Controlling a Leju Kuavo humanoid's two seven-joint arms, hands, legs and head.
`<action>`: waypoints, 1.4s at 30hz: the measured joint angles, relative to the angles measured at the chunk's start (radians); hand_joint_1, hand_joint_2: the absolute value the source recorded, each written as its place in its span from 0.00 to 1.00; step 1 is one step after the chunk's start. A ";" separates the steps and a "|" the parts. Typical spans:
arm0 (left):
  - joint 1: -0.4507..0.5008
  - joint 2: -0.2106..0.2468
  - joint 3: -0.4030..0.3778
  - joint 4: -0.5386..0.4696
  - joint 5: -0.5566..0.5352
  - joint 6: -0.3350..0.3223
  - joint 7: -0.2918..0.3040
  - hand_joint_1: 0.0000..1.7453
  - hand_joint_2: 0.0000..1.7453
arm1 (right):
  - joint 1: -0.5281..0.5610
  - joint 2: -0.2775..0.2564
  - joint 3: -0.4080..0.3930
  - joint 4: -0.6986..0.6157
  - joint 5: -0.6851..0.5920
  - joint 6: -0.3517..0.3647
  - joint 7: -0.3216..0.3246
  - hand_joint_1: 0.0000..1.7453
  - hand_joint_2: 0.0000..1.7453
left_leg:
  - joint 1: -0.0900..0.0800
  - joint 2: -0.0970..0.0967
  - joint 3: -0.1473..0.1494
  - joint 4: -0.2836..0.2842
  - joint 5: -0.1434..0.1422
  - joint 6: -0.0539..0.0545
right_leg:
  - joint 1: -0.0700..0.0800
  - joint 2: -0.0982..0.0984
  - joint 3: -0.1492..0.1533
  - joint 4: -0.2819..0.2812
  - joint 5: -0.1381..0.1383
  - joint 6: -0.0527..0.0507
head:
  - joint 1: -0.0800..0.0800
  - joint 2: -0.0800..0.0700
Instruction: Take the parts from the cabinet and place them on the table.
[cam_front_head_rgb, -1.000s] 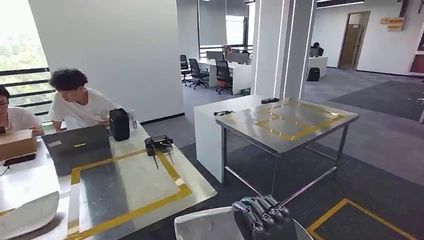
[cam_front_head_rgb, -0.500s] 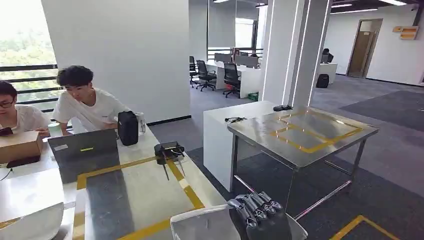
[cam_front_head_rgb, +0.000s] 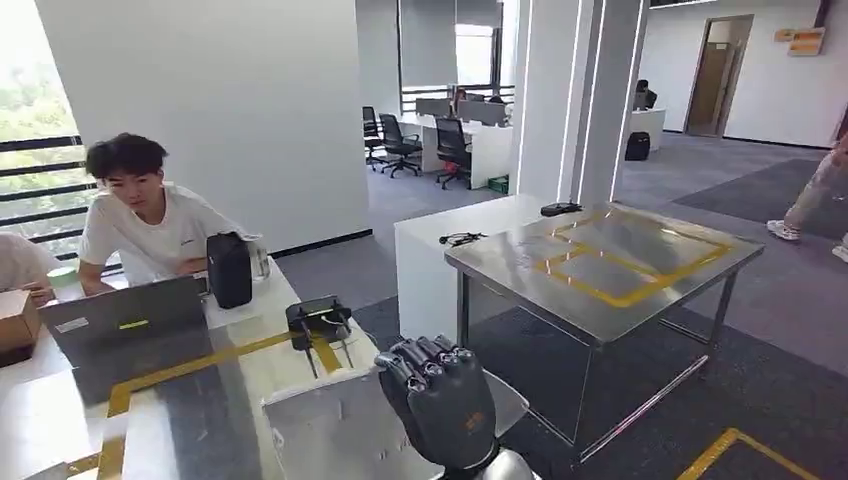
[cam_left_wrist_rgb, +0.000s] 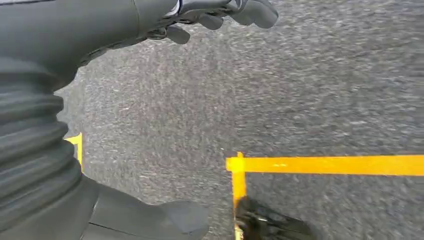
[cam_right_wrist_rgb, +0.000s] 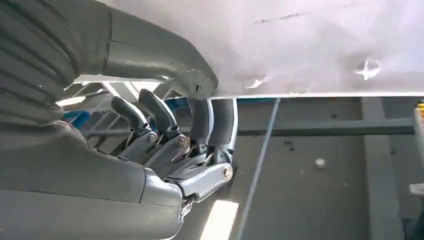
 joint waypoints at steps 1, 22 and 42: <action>0.007 0.000 0.000 0.000 -0.002 -0.001 0.002 0.00 1.00 | -0.023 0.013 0.013 0.035 -0.007 0.005 -0.005 0.90 1.00 | -0.002 0.005 -0.007 -0.074 0.136 0.004 | 0.002 0.002 0.006 0.001 -0.015 0.004 | -0.001 0.000; -0.012 -0.010 -0.002 0.008 -0.034 -0.010 -0.001 0.00 1.00 | -0.398 0.369 0.217 0.552 -0.068 0.085 -0.043 0.90 1.00 | -0.003 -0.013 0.187 -0.042 0.023 -0.004 | 0.021 0.012 -0.150 -0.005 0.130 -0.020 | 0.007 0.000; -0.011 -0.013 -0.021 0.013 -0.061 0.026 -0.026 0.00 1.00 | -0.423 0.480 0.273 0.805 -0.104 0.093 -0.035 0.90 1.00 | 0.021 -0.008 0.023 -0.106 0.152 -0.001 | 0.017 0.011 -0.004 -0.021 -0.003 -0.007 | 0.011 0.000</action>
